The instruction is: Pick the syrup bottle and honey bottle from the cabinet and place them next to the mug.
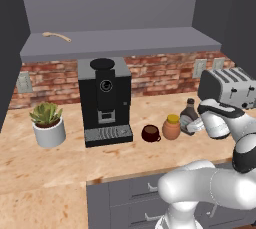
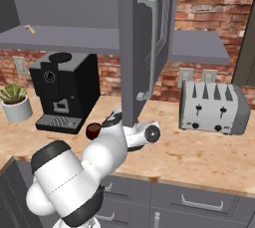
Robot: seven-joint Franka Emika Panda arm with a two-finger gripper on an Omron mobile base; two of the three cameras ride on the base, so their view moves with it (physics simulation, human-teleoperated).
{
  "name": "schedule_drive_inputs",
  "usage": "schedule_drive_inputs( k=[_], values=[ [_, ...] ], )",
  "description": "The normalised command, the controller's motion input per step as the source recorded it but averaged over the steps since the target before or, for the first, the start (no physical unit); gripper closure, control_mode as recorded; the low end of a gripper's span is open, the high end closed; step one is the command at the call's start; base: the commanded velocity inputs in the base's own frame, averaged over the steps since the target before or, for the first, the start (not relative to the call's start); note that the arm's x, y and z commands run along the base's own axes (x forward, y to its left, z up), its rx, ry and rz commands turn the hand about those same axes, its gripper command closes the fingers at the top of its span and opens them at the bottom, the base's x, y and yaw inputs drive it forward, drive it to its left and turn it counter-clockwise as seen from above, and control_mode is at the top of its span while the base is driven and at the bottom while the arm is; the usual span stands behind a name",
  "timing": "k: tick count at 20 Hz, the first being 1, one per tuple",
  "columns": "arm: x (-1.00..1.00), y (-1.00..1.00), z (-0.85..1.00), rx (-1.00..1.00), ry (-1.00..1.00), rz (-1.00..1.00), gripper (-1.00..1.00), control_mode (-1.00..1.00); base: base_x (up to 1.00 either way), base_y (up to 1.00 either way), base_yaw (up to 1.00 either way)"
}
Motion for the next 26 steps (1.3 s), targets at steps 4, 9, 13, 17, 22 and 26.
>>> schedule_drive_inputs(
  k=[4,9,13,17,22,26],
  values=[
    [-0.2,0.0,0.0,0.0,-0.01,0.0,-1.0,-1.0,0.0,0.0,0.0],
    [-0.33,0.0,0.0,0.0,-0.06,0.0,-1.0,-1.0,0.0,0.0,0.0],
    [-0.26,0.0,0.03,0.0,-0.07,0.0,-1.0,-1.0,0.0,0.0,0.0],
    [-0.51,0.0,0.12,0.0,-0.06,0.0,-1.0,-1.0,0.0,0.0,0.0],
    [-0.6,0.0,0.47,0.0,-0.12,0.0,-1.0,-1.0,0.0,0.0,0.0],
    [-0.3,0.16,0.68,0.0,-0.14,0.0,-1.0,-1.0,0.0,0.0,0.0]
  ],
)
